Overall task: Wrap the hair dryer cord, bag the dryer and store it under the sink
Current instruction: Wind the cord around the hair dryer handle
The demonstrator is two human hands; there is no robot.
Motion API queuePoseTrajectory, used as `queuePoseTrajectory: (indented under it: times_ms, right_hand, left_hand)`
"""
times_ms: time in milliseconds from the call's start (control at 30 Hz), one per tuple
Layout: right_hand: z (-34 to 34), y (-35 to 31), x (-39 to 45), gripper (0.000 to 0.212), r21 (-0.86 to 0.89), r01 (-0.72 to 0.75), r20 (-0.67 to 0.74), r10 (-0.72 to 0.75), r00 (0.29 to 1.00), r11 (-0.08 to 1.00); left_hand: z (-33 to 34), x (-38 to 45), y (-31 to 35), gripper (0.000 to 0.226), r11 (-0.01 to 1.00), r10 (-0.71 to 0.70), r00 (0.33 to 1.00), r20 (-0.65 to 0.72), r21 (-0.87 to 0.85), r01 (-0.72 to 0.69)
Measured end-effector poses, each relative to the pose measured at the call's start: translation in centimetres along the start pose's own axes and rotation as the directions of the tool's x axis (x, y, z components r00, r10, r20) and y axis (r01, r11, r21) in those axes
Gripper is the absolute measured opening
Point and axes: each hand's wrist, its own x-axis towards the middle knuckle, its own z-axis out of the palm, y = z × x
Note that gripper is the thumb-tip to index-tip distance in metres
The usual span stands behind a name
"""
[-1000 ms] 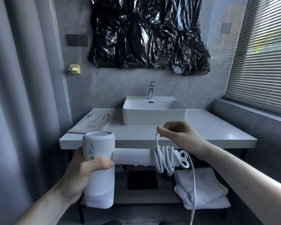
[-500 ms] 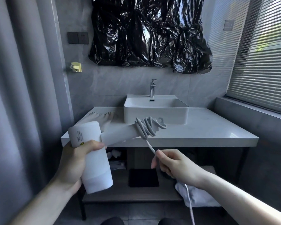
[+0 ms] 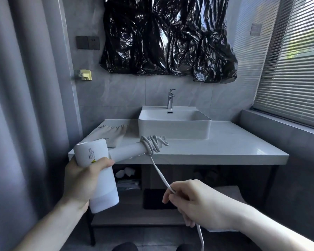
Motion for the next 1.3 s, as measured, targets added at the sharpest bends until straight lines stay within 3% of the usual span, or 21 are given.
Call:
queuePoseTrajectory:
  times_ms: [100,400,500,633,800,1133,1300]
  right_hand:
    - [-0.4,-0.9,-0.5,0.024,-0.053,0.024,0.022,-0.022,0.999,0.998]
    - [-2.3,-1.6,0.4,0.031,-0.125,0.131,-0.292,-0.163,0.942,0.983]
    - [-3.2,-1.7,0.9,0.030,-0.137,0.136,-0.340,-0.176,0.924,0.981]
    - [-4.3,-1.5,1.9,0.014,-0.109,0.163,-0.391,-0.193,0.900,0.981]
    - [-5.0,-0.2,3.8,0.016,-0.006,0.197,-0.506,-0.173,0.845,0.980]
    - [-5.4,4.1,6.5,0.024,0.161,0.161,-0.458,-0.070,0.886,0.974]
    - [-4.8,6.0,7.0,0.024,0.303,0.130,-0.391,-0.001,0.920,0.944]
  left_hand:
    - [0.0,0.1,-0.2,0.036,0.999,0.021,1.000,-0.019,0.047,-0.020]
    - [0.1,-1.1,-0.6,0.041,0.948,0.096,0.990,0.104,0.293,-0.123]
    - [0.1,-1.3,-0.7,0.041,0.910,0.135,0.974,0.182,0.366,-0.194]
    - [0.2,-2.0,-0.6,0.039,0.861,0.155,0.926,0.344,0.412,-0.297]
    - [0.3,-3.2,-0.3,0.050,0.860,0.153,0.858,0.490,0.362,-0.360]
    - [0.0,-3.2,0.7,0.036,0.901,0.104,0.757,0.646,0.261,-0.346]
    - [-0.3,-3.0,0.2,0.037,0.946,0.097,0.774,0.626,0.185,-0.268]
